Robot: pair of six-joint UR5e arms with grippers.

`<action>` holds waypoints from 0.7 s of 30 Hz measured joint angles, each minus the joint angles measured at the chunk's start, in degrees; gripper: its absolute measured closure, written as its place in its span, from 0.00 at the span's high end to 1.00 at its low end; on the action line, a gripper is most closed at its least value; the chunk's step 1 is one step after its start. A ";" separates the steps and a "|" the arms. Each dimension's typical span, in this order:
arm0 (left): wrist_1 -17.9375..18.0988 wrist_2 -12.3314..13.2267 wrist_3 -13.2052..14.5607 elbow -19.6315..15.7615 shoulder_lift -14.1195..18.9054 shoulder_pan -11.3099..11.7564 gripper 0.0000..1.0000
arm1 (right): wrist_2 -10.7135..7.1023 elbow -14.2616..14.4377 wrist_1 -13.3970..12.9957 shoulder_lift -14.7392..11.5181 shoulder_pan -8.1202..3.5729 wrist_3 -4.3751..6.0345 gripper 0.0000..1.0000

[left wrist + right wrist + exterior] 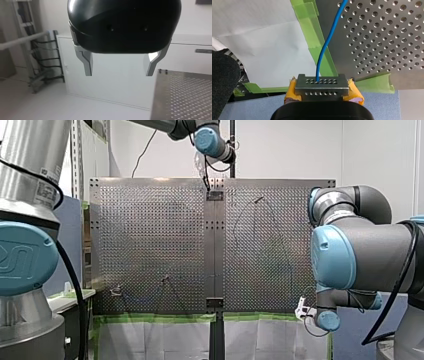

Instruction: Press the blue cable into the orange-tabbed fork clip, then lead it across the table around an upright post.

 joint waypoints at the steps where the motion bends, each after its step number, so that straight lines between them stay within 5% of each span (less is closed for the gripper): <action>1: 0.49 0.08 0.00 -0.47 0.47 0.04 0.99 | -0.01 0.01 0.00 -0.01 0.02 0.00 0.00; 21: 12.02 0.37 -0.05 -11.99 11.88 -0.18 0.99 | -0.19 0.02 0.00 -0.01 0.21 0.00 0.00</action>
